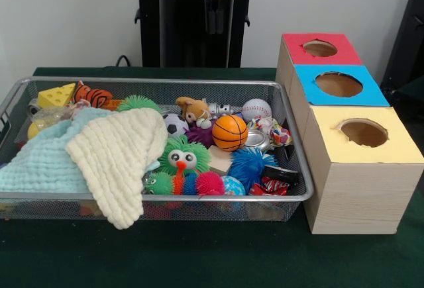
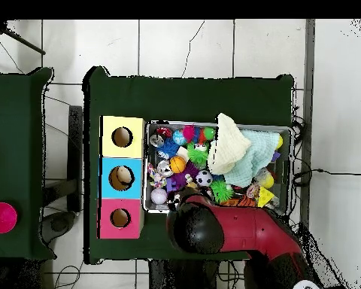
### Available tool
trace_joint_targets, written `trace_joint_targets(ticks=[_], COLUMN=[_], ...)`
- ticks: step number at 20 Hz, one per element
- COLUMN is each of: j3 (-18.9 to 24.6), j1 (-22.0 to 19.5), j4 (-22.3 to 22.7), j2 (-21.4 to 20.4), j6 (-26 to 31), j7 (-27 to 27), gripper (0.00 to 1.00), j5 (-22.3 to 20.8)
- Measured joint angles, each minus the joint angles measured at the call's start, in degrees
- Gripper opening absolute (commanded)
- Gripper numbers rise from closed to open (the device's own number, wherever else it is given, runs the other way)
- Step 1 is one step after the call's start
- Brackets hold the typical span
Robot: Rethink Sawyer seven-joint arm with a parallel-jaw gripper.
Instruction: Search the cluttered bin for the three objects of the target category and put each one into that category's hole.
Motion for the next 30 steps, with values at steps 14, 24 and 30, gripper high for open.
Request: trace_joint_targets(ticks=[14,24,30], j3=[-0.4,-1.3,-1.5], j1=[-0.1,-2.8,-4.1], j4=[0.0,-0.1,-1.1], j2=[7.5,18.6,23.5], j6=[-0.2,-5.9,-6.3], j7=[0.0,0.0,0.0], gripper=[0.0,0.0,0.0], j5=[0.0,-2.1,-4.2])
